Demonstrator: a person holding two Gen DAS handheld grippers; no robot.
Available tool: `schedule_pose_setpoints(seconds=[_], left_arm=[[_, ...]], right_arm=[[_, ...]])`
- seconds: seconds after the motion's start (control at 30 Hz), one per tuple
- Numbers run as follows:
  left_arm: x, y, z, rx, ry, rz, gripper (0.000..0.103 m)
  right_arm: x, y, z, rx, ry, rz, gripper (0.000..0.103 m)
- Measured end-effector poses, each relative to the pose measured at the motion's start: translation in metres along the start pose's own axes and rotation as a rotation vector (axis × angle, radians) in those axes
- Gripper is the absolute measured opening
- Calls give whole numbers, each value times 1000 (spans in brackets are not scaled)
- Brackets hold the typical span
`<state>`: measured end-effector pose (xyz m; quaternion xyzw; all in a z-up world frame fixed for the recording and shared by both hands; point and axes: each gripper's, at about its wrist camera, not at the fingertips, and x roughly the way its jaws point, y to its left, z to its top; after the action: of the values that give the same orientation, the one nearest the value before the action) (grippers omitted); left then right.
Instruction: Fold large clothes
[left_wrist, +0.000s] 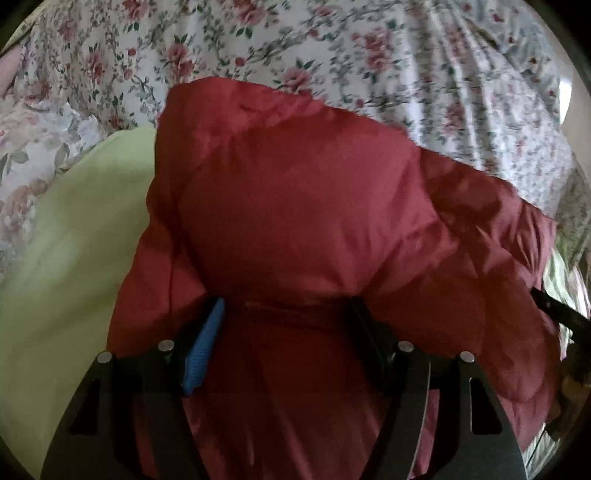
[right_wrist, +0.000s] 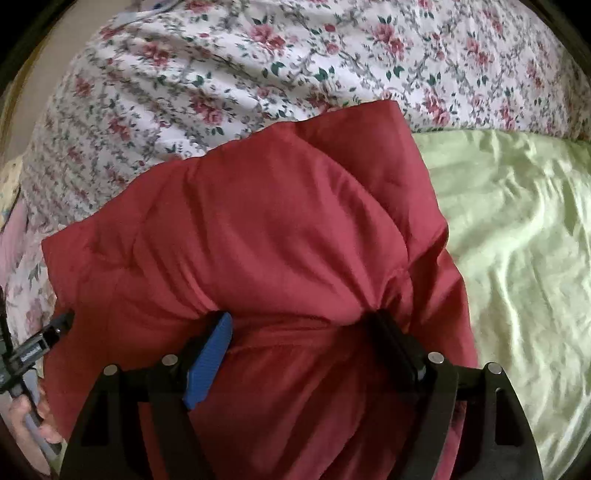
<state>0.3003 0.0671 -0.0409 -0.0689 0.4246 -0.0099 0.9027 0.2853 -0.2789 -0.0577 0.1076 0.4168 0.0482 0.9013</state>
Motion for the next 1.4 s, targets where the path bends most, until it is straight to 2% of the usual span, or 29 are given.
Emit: schedule_pose_setpoints(seconds=[0.23, 0.43, 0.53, 0.6, 0.73, 0.87, 1.03, 1.3, 1.4], left_arm=[[8, -1, 3, -4, 11, 10, 69], [-23, 11, 0, -70, -11, -96, 69], [-50, 21, -9, -123, -42, -156, 78], [-64, 25, -14, -130, -75, -165, 84], [-79, 45, -23, -165, -108, -176, 84], [-70, 77, -26, -240, -84, -167, 86], [-57, 105, -40, -344, -43, -196, 86], [-40, 117, -44, -402, -8, -268, 86], [-32, 118, -41, -413, 10, -311, 86]], right_arm=[[11, 0, 1, 7, 4, 8, 84], [2, -4, -1, 21, -15, 33, 83], [-8, -3, -4, 20, -36, 45, 83], [-19, -5, -6, 31, -48, 58, 83], [-47, -13, -13, 54, -86, 98, 83], [-64, -24, -20, 68, -104, 108, 83], [-68, -43, -23, 90, -85, 89, 83], [-61, -78, -30, 189, -35, 104, 83], [-52, -86, -34, 232, -4, 150, 83]])
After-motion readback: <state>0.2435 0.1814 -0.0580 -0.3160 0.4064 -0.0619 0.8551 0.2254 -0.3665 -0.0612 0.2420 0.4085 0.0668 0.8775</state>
